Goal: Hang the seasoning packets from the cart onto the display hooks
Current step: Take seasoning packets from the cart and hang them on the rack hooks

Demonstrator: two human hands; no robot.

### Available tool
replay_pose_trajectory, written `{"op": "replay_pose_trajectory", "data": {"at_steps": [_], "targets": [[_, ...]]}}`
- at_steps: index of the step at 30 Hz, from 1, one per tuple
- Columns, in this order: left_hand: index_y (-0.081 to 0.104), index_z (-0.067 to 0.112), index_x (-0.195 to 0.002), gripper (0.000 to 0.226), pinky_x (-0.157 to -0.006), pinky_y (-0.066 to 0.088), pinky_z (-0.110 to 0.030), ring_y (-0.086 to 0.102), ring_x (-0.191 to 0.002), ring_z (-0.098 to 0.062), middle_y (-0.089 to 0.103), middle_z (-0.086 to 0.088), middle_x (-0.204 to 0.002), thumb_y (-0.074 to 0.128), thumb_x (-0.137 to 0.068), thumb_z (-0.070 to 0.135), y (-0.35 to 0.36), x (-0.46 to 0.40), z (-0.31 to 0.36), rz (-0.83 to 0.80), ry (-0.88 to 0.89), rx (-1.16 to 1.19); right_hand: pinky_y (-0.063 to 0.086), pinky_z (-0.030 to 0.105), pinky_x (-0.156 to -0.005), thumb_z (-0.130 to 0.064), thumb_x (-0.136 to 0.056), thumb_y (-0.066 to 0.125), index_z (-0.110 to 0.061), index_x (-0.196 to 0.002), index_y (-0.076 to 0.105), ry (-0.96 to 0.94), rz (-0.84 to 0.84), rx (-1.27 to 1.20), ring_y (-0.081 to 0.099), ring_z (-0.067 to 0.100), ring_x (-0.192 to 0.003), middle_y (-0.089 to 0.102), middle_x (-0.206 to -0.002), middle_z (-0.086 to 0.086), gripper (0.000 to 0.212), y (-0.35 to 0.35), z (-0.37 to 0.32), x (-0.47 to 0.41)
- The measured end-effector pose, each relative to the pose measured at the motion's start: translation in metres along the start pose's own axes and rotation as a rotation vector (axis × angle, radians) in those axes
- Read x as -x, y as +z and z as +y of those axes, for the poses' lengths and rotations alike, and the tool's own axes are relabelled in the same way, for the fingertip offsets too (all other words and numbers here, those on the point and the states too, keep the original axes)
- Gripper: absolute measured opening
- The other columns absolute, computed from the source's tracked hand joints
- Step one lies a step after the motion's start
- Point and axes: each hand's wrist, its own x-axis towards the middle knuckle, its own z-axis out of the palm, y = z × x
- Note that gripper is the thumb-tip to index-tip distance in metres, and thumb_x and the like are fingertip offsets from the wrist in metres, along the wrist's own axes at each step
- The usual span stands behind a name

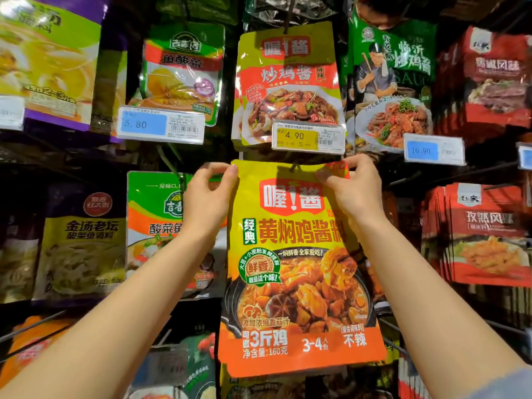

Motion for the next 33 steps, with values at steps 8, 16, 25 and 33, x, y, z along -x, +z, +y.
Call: {"op": "replay_pose_trajectory", "data": {"at_steps": [8,16,25,33], "targets": [[0.057,0.032,-0.100,0.024,-0.065,0.058,-0.031,0.068,-0.070,-0.012,0.070,-0.006,-0.086,0.061,-0.090,0.010,-0.009,0.024,0.006,-0.183,-0.136,0.136,0.028,0.028,-0.047,-0.021,-0.082,0.066,-0.006,-0.065,0.052,-0.102,0.086,0.066,0.039,0.011,-0.051,0.051,-0.059,-0.001,0.027,-0.006,-0.008,0.003],[0.054,0.033,-0.115,0.025,-0.081,0.054,-0.046,0.067,-0.086,-0.026,0.070,-0.011,-0.094,0.057,-0.094,0.020,-0.010,0.017,-0.006,-0.029,-0.084,-0.100,0.029,0.016,-0.041,-0.016,-0.081,0.070,-0.014,-0.066,0.047,-0.003,0.081,0.154,0.038,0.009,-0.053,0.046,-0.063,-0.004,0.027,0.001,-0.010,0.002],[0.016,0.058,-0.135,0.079,-0.098,0.024,-0.013,0.026,-0.131,0.005,0.024,0.030,-0.143,0.062,-0.072,0.069,-0.034,0.105,-0.011,-0.223,0.153,-0.343,0.033,0.009,-0.069,-0.020,-0.083,0.068,-0.015,-0.113,0.046,-0.098,0.119,0.179,0.051,0.018,-0.097,0.052,-0.103,0.000,0.037,0.003,0.005,0.035],[-0.008,0.053,-0.143,0.088,-0.112,0.012,-0.017,-0.001,-0.141,0.011,-0.006,0.035,-0.151,0.032,-0.071,0.083,-0.026,0.160,-0.021,-0.243,0.038,-0.399,0.010,0.050,-0.117,-0.080,-0.078,0.025,-0.049,-0.142,0.026,-0.436,-0.501,0.592,0.007,0.015,-0.146,0.013,-0.158,-0.007,0.071,-0.013,0.019,0.140]]}}
